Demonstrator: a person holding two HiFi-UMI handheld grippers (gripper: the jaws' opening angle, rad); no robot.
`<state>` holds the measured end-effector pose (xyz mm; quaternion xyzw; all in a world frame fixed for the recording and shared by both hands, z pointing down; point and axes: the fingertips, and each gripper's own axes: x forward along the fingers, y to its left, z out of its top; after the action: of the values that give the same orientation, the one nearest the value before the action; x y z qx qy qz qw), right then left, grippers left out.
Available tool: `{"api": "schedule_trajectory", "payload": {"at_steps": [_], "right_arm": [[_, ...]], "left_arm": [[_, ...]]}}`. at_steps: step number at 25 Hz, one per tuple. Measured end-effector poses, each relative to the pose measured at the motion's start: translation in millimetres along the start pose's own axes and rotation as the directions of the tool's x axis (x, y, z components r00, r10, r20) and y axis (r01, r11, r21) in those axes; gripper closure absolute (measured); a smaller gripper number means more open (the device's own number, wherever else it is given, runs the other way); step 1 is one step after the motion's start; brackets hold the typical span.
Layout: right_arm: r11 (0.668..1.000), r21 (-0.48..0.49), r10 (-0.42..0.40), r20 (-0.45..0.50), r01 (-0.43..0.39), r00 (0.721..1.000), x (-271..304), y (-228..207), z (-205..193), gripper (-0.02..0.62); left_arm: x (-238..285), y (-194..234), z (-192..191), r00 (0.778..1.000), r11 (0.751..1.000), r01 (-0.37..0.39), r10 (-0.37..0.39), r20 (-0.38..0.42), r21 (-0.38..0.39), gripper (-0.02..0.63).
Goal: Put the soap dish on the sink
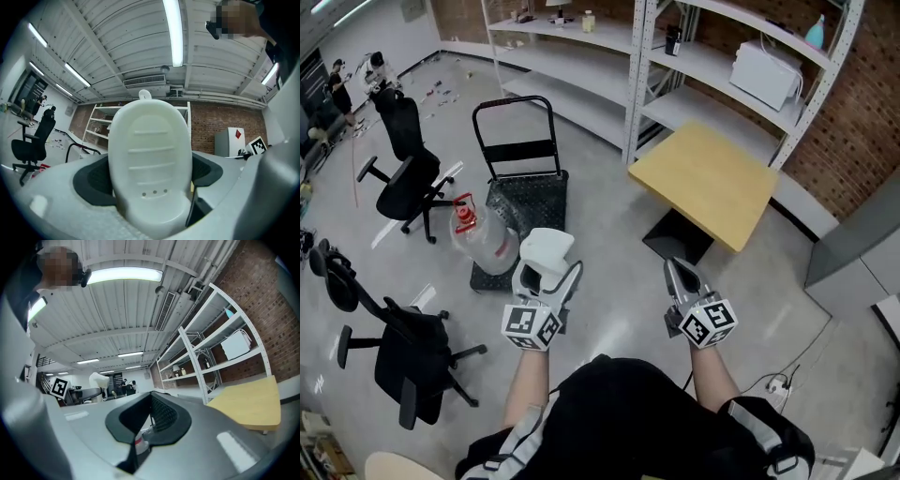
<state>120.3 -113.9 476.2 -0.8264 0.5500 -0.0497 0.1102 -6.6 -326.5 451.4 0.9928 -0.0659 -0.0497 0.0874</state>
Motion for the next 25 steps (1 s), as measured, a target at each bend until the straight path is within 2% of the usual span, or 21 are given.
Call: {"api": "schedule_trajectory", "payload": {"at_steps": [5, 11, 17, 25], "right_arm": [[0.993, -0.002, -0.119, 0.010, 0.119, 0.993, -24, -29, 3, 0.589], [0.973, 0.009, -0.232, 0.053, 0.232, 0.971, -48, -69, 20, 0.589], [0.959, 0.022, -0.284, 0.083, 0.283, 0.955, -61, -120, 37, 0.589], [0.949, 0.048, -0.315, 0.111, 0.312, 0.942, -61, -188, 52, 0.589]], "left_arm": [[28, -12, -8, 0.997, 0.997, 0.073, -0.074, -0.017, -0.026, 0.143], [66, -35, -20, 0.988, 0.986, 0.151, -0.153, -0.034, -0.066, 0.143], [122, -68, -28, 0.976, 0.972, 0.207, -0.213, -0.044, -0.113, 0.143], [187, -94, -41, 0.970, 0.965, 0.226, -0.235, -0.056, -0.133, 0.143]]}}
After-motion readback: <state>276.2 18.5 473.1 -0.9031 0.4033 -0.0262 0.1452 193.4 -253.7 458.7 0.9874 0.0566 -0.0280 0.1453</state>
